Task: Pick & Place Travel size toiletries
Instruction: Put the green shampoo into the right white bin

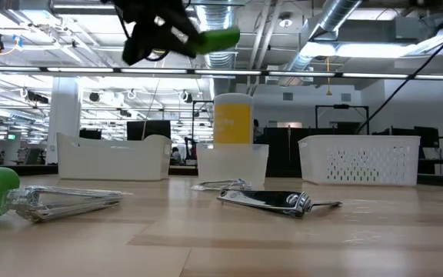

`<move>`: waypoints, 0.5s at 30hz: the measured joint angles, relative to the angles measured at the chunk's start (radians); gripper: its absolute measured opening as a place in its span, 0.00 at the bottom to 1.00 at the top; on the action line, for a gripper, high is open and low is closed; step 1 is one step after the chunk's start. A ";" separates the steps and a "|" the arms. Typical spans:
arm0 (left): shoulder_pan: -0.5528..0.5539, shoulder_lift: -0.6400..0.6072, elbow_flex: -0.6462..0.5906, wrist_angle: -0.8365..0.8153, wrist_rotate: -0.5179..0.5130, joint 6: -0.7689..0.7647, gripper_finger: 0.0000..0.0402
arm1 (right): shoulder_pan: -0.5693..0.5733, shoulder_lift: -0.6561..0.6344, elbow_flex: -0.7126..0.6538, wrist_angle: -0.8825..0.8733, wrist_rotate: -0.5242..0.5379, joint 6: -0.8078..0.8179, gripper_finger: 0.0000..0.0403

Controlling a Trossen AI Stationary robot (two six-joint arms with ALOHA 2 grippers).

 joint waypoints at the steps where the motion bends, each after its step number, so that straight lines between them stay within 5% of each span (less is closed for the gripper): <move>1: 0.000 -0.001 0.001 0.021 0.000 0.001 0.21 | -0.026 0.020 0.000 0.040 -0.011 -0.024 0.67; 15: 0.000 -0.001 0.001 0.084 -0.011 0.039 0.21 | -0.375 0.296 0.000 0.530 -0.438 -0.301 0.67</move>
